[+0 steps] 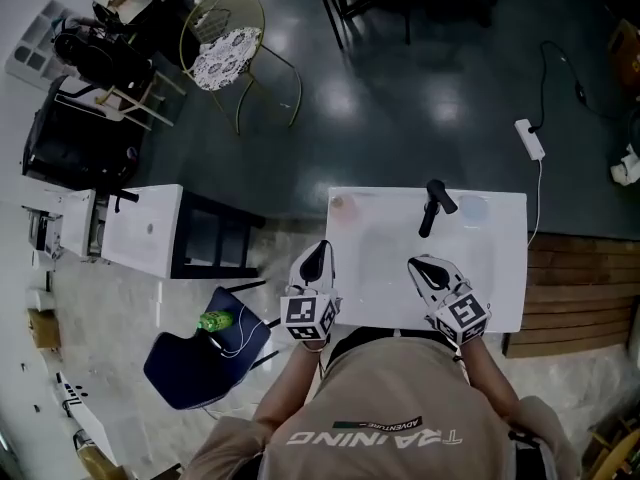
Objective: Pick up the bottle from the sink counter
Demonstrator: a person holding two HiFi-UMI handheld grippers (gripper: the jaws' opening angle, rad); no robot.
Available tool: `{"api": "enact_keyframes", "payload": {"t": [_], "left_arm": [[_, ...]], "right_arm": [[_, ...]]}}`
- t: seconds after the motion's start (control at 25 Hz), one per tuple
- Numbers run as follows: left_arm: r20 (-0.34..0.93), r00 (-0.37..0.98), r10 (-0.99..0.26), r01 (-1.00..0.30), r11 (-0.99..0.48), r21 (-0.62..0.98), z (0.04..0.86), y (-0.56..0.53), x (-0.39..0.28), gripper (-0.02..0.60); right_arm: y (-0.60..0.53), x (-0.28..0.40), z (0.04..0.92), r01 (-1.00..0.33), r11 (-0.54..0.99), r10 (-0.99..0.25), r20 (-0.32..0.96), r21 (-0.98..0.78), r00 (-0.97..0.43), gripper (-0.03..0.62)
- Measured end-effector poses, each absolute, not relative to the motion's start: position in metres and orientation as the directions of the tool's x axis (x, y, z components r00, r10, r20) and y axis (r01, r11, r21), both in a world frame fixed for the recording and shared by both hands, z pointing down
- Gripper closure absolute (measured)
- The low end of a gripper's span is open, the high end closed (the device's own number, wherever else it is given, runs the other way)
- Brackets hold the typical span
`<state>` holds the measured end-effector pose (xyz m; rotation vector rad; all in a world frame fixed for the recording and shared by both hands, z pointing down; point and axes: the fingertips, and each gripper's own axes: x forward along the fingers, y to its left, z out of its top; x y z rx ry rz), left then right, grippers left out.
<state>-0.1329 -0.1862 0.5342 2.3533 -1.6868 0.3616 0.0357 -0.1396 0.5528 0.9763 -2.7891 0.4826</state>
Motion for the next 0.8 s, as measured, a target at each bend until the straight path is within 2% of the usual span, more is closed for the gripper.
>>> {"api": "enact_keyframes", "payload": {"t": [0.24, 0.52, 0.8], "left_arm": [[0.299, 0.342, -0.891, -0.931, -0.364, -0.017, 0.527, -0.184, -0.142, 0.572], [0.324, 0.425, -0.845, -0.893, -0.450, -0.002, 0.539, -0.192, -0.138, 0.574], [0.326, 0.429, -0.843, -0.895, -0.444, 0.029, 0.545, -0.200, -0.132, 0.574]], "right_arm": [[-0.149, 0.014, 0.526, -0.635, 0.751, -0.604, 0.201, -0.182, -0.771, 0.586], [-0.144, 0.002, 0.522, -0.666, 0.728, -0.634, 0.209, -0.162, -0.745, 0.586], [-0.138, 0.002, 0.530, -0.662, 0.733, -0.622, 0.242, -0.154, -0.745, 0.586]]}}
